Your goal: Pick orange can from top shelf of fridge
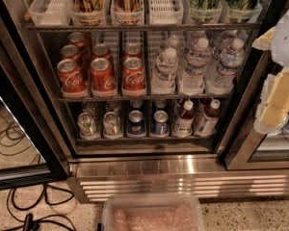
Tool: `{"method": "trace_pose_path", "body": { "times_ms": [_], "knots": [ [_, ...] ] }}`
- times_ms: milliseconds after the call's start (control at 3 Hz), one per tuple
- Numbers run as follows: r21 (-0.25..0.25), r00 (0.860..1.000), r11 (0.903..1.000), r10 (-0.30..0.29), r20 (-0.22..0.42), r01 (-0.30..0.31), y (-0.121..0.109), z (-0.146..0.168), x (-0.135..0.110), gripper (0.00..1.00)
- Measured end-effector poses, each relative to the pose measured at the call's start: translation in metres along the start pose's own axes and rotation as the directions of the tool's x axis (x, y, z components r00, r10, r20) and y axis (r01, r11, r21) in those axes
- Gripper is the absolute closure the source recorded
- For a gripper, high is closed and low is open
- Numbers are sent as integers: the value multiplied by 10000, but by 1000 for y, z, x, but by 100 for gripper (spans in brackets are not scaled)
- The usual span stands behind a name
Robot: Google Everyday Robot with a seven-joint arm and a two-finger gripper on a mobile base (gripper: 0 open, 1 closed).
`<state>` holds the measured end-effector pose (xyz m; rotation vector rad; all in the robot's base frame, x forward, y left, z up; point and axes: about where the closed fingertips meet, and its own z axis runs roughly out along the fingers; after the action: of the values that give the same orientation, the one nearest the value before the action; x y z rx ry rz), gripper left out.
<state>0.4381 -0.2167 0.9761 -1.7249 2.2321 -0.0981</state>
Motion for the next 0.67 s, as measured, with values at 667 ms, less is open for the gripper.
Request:
{"method": "trace_pose_path", "body": {
  "times_ms": [667],
  "knots": [
    [78, 9998, 9999, 108, 175, -109, -3, 2, -5, 0]
  ]
}}
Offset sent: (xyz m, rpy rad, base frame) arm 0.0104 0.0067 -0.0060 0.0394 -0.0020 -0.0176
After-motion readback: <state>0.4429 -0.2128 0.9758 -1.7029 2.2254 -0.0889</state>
